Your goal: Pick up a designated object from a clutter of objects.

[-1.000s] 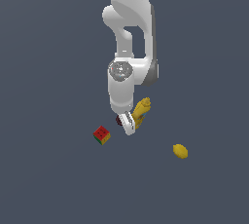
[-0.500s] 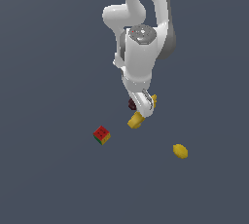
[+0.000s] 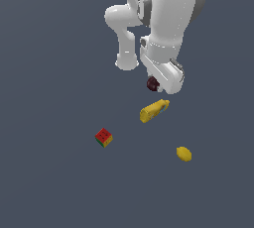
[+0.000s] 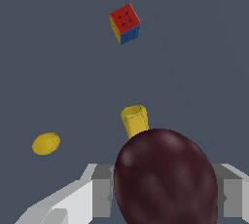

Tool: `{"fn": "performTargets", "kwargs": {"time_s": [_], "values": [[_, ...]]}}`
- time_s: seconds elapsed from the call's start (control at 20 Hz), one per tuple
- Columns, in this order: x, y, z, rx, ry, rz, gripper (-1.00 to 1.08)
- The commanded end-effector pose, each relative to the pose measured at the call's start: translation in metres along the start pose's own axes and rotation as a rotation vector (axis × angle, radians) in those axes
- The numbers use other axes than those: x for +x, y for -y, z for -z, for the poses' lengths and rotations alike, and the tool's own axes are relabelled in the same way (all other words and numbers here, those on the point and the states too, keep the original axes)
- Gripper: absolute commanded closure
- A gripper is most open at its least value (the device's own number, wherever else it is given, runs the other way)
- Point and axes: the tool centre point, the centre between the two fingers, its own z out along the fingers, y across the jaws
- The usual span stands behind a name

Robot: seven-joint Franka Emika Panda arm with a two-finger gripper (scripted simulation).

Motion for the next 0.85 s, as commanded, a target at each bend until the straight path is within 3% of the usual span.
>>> {"fn": "performTargets", "kwargs": {"time_s": [0.0, 0.4, 0.8], "values": [[-0.014, -0.001, 0.022, 0.0, -0.001, -0.001, 1.08], [-0.047, 0.0, 0.072, 0.0, 0.001, 0.0, 1.08], [-0.057, 0.002, 0.089, 0.0, 0.003, 0.0, 1.08]]}}
